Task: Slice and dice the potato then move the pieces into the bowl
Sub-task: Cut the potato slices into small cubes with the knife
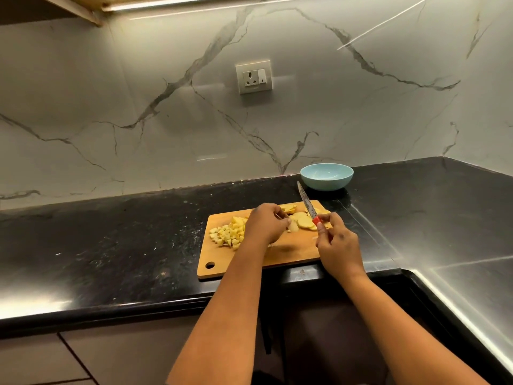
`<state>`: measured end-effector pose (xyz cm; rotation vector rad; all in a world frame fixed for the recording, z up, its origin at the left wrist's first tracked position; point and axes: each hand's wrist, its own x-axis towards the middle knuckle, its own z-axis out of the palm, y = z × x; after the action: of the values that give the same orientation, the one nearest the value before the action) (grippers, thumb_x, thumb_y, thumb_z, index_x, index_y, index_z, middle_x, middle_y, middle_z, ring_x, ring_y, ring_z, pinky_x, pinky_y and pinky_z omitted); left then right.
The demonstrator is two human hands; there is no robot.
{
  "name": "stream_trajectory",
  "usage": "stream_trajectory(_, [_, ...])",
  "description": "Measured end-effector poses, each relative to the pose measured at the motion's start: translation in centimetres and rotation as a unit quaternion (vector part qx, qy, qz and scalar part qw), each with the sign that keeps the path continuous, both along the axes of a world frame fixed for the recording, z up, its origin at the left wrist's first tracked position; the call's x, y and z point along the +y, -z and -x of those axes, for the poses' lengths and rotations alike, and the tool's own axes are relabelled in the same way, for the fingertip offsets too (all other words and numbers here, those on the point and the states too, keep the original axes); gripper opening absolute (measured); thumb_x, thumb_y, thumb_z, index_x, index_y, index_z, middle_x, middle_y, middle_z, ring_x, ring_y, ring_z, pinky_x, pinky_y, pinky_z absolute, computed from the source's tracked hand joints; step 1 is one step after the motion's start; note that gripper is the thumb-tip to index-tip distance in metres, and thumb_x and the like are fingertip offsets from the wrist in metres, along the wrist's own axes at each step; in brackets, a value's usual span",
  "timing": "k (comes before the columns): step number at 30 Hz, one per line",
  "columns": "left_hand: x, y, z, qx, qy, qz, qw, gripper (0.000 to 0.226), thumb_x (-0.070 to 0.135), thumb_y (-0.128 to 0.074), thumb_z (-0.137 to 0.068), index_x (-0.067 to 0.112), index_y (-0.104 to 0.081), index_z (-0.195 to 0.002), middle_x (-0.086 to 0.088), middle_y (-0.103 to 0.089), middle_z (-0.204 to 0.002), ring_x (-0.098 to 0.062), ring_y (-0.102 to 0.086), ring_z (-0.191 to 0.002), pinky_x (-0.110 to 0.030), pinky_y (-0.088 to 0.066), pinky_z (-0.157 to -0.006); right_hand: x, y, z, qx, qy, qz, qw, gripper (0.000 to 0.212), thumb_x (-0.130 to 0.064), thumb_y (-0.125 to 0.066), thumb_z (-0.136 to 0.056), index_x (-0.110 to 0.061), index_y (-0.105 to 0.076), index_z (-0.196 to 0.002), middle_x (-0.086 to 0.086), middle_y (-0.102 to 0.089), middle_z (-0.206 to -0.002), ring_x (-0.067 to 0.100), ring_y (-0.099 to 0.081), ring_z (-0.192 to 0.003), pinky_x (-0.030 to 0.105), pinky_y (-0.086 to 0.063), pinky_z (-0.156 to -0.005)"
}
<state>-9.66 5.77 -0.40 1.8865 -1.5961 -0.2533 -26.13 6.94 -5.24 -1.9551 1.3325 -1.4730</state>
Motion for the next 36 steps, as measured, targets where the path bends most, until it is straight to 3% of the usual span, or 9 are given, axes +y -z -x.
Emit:
stream_trajectory(3, [1.6, 1.5, 1.0, -0.048, -0.025, 0.008, 0.999, 0.015, 0.026, -0.069, -0.089, 0.021, -0.073, -0.102, 0.001, -0.069, -0.103, -0.016, -0.062, -0.099, -0.029, -0.053, -0.084, 0.5, -0.4, 0.0, 0.027, 0.014, 0.008, 1.0, 0.01, -0.02, -0.056, -0.097, -0.016, -0.06, -0.106, -0.002, -0.058, -0.065, 0.011, -0.053, -0.053, 0.024, -0.041, -0.048])
stream_trajectory(6, [2.9, 2.9, 1.4, -0.031, -0.042, 0.06, 0.997, 0.014, 0.024, -0.066, -0.091, 0.017, -0.071, -0.102, -0.003, -0.068, -0.106, -0.018, -0.062, -0.099, -0.027, -0.049, -0.082, 1.8, -0.9, 0.1, 0.06, 0.022, -0.007, 0.998, 0.01, -0.019, -0.059, -0.095, -0.015, -0.063, -0.103, -0.01, -0.048, -0.059, 0.005, -0.044, -0.05, 0.014, -0.029, -0.047])
stream_trajectory(9, [3.5, 3.5, 1.5, -0.031, -0.039, 0.098, 0.994, 0.014, 0.021, -0.065, -0.092, 0.013, -0.071, -0.101, -0.007, -0.067, -0.106, -0.021, -0.062, -0.099, -0.029, -0.05, -0.084, 3.3, -1.0, 0.7, 0.084, 0.031, -0.06, 0.994, 0.01, -0.018, -0.059, -0.094, -0.013, -0.065, -0.101, -0.006, -0.05, -0.064, 0.006, -0.048, -0.059, 0.015, -0.032, -0.049])
stream_trajectory(19, [3.9, 4.2, 0.7, -0.012, -0.005, 0.09, 0.996, 0.021, 0.024, -0.066, -0.091, 0.014, -0.074, -0.107, -0.004, -0.067, -0.11, -0.017, -0.06, -0.102, -0.025, -0.047, -0.088, 7.3, -2.1, 0.6, 0.167, 0.016, -0.121, 0.978, 0.01, -0.02, -0.058, -0.094, -0.021, -0.064, -0.102, 0.007, -0.063, -0.082, 0.02, -0.059, -0.07, 0.028, -0.05, -0.058])
stream_trajectory(24, [3.7, 4.2, 0.6, -0.01, -0.007, 0.091, 0.996, 0.02, 0.023, -0.067, -0.09, 0.014, -0.074, -0.107, -0.004, -0.066, -0.11, -0.016, -0.059, -0.103, -0.025, -0.046, -0.09, 7.7, -2.1, 0.2, 0.235, 0.046, -0.11, 0.965, 0.01, -0.018, -0.052, -0.096, -0.022, -0.059, -0.102, 0.004, -0.057, -0.076, 0.021, -0.055, -0.067, 0.028, -0.046, -0.055])
stream_trajectory(27, [3.5, 4.4, 0.6, -0.016, -0.013, 0.094, 0.995, 0.02, 0.024, -0.067, -0.091, 0.014, -0.074, -0.107, -0.005, -0.065, -0.111, -0.017, -0.058, -0.105, -0.024, -0.044, -0.089, 7.7, -2.6, -0.4, 0.282, 0.048, -0.1, 0.953, 0.011, -0.014, -0.048, -0.097, -0.02, -0.058, -0.098, 0.004, -0.057, -0.081, 0.022, -0.052, -0.067, 0.031, -0.049, -0.059])
stream_trajectory(30, [3.3, 4.5, 0.7, -0.02, -0.011, 0.091, 0.996, 0.02, 0.024, -0.067, -0.091, 0.014, -0.075, -0.106, -0.005, -0.065, -0.11, -0.018, -0.058, -0.105, -0.025, -0.043, -0.09, 7.0, -3.5, -1.0, 0.301, 0.032, -0.125, 0.945, 0.015, -0.009, -0.046, -0.097, -0.018, -0.057, -0.101, 0.003, -0.052, -0.085, 0.021, -0.05, -0.072, 0.029, -0.042, -0.059])
stream_trajectory(36, [3.4, 4.5, 0.6, -0.016, 0.002, 0.09, 0.996, 0.021, 0.023, -0.065, -0.092, 0.013, -0.074, -0.108, -0.005, -0.064, -0.11, -0.019, -0.057, -0.106, -0.027, -0.043, -0.092, 7.2, -5.4, -0.4, 0.356, 0.028, -0.206, 0.911, 0.027, -0.005, -0.054, -0.09, -0.023, -0.058, -0.108, 0.004, -0.054, -0.099, 0.021, -0.056, -0.084, 0.034, -0.055, -0.074])
